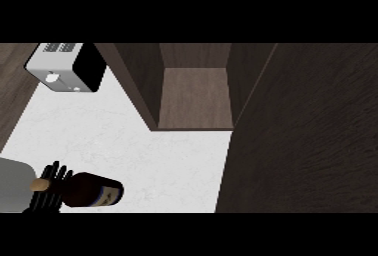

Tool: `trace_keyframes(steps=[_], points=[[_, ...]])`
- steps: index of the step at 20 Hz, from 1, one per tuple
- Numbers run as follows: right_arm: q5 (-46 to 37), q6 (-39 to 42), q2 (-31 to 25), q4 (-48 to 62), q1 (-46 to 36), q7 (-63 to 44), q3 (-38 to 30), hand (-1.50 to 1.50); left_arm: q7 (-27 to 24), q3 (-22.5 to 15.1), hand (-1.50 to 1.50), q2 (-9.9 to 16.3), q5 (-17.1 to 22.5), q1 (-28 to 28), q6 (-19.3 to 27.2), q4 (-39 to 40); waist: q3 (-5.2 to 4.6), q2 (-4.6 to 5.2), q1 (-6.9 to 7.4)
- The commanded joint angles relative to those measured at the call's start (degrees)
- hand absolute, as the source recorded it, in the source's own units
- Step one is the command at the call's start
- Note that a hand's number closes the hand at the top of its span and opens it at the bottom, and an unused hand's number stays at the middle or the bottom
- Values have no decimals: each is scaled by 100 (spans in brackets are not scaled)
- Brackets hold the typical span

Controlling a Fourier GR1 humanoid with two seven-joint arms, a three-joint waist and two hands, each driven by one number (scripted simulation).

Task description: Pick up the wine, place it into the cabinet and close the cabinet

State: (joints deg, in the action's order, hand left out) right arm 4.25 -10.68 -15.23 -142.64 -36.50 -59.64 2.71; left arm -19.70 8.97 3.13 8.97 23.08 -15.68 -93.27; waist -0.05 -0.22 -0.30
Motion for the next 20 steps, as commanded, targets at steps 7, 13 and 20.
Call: trace_keyframes(steps=[7, 13, 20], points=[[76, -152, 117, -471, 45, -361, 195, -150, -534, 292, -150, 96, 125, -816, -262, 1587, 1, 9, 13], [157, -303, -62, -741, -85, -922, -56, -150, -904, 205, -150, 45, -6, -1078, -351, 2101, 0, -2, -8], [70, -249, 80, -864, 381, -549, 173, -150, -1227, 208, -150, 121, -199, -1587, -299, 2741, 2, 5, -13]])
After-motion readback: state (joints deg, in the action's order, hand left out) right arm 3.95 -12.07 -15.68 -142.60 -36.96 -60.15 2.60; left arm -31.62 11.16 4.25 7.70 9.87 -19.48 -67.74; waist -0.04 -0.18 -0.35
